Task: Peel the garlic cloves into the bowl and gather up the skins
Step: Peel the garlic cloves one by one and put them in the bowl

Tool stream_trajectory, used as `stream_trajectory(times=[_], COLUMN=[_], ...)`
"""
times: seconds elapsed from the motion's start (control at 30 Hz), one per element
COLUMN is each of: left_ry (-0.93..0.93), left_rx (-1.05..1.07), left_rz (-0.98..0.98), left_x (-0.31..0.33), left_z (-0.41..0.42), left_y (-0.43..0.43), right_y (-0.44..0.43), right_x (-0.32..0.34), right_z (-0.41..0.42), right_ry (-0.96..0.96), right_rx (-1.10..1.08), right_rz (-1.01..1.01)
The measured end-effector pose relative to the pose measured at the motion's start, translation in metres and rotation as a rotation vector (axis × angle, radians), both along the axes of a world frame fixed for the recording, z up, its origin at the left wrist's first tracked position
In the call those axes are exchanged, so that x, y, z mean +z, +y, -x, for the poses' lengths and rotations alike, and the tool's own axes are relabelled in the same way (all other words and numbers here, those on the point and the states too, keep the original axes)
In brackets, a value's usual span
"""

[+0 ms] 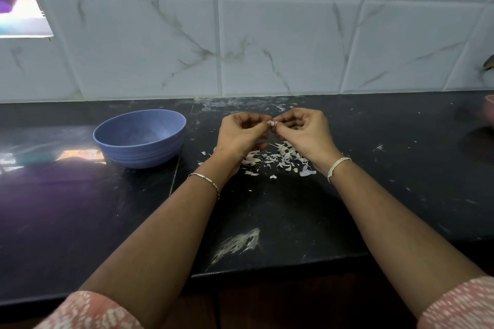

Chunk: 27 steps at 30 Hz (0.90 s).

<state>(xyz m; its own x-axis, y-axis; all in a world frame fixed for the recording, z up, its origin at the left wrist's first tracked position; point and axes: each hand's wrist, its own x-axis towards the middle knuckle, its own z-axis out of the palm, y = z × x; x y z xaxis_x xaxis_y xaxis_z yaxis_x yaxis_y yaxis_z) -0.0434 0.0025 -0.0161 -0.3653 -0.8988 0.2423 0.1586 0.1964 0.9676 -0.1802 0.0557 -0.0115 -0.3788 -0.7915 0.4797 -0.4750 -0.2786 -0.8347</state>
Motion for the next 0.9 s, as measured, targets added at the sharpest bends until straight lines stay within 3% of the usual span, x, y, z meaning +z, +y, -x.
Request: stream_trajectory(times=[0.9], left_ry=[-0.035], left_rx=[0.003], left_rz=[0.062], left_x=[-0.0002], left_z=[-0.0023], left_y=[-0.0028], right_y=[0.0077], right_x=[0.0044], right_z=[0.0008], right_ry=[-0.369], right_rx=[0.216], right_rz=[-0.102])
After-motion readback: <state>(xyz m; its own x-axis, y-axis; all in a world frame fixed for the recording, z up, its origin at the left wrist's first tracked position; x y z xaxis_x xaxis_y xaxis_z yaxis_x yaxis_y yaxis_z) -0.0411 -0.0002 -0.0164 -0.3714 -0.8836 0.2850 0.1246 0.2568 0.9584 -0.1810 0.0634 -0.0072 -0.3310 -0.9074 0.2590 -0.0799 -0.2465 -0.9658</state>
